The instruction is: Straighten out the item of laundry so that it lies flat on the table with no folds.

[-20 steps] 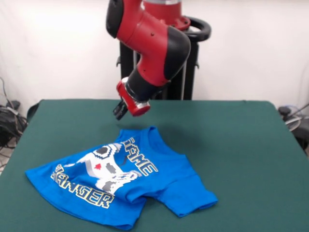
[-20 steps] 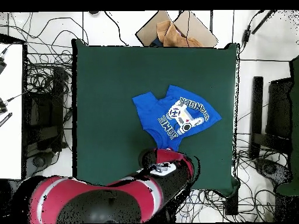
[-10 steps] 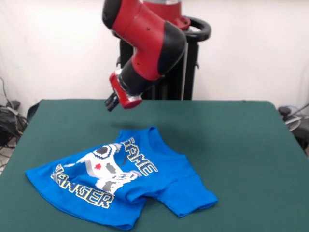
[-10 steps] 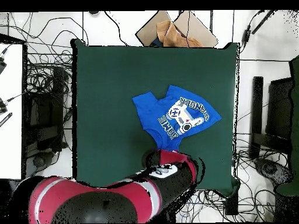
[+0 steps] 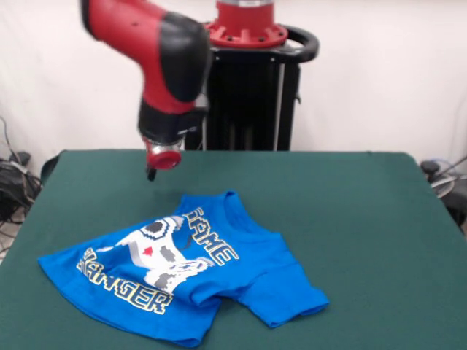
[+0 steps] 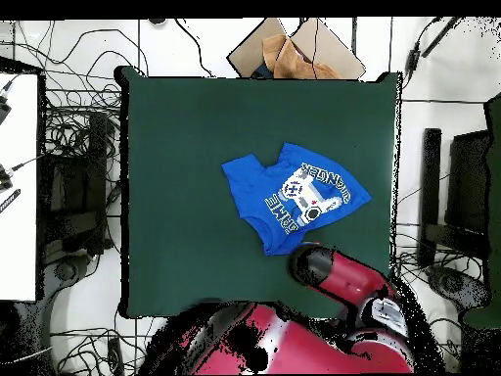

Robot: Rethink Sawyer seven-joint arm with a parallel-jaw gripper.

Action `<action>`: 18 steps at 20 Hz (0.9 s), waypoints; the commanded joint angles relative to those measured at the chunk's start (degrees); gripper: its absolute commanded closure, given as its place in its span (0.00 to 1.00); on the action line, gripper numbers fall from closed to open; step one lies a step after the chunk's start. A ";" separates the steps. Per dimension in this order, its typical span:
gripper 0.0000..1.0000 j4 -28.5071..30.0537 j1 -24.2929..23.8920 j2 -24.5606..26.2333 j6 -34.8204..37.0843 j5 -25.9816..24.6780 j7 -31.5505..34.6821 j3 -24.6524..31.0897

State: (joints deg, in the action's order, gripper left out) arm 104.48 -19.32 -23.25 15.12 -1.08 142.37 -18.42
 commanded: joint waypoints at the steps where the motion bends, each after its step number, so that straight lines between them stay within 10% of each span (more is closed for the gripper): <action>1: 1.00 4.56 -9.24 -6.19 -2.88 -4.34 -8.83 22.53; 18: 1.00 0.22 -12.33 -5.99 0.12 -16.22 -5.04 24.93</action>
State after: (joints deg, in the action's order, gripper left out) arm 105.80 -31.72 -29.33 14.76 -14.87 142.37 -0.45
